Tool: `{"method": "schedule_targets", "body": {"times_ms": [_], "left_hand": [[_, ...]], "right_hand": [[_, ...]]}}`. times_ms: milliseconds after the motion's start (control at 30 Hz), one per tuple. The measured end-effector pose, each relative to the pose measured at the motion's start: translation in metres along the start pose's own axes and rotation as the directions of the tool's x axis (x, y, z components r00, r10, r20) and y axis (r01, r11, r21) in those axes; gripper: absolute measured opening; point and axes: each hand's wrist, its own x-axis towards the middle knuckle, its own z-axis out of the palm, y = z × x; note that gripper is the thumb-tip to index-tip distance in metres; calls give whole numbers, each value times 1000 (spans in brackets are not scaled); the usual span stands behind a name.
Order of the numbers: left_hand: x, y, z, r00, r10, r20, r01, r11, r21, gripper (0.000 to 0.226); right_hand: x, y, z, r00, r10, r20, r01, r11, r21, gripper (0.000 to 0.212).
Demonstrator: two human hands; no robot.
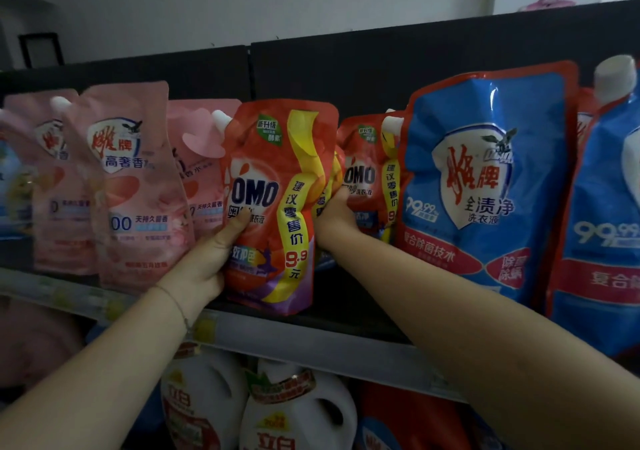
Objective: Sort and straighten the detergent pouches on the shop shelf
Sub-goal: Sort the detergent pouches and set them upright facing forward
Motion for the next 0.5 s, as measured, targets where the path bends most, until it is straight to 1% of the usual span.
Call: {"method": "schedule_targets", "body": {"times_ms": [100,200,267,400,433,500], "left_hand": [[2,-1,1,994,46,-99,-47,999,-7,99],[3,-1,2,982,56,-178,-55,998,9,98],[1,-2,3,977,54,-208,-52,999,13,93],[1,-3,4,968,74,-239,-68,997,35,101],[1,-4,4,965,83,-248,-75,996,41,99],[0,-3,7,960,103,-260,-89,994,63,89]], "right_hand": [[2,-3,0,999,-23,-29,26,993,119,45],[7,-1,1,997,-60,-46,65,989,134,42],[11,1,3,996,-72,-46,77,993,93,48],[27,-3,10,1000,-29,-4,28,996,-85,65],[31,-4,12,1000,-19,11,20,995,-94,65],[40,-2,18,999,1,49,1,999,-41,54]]}}
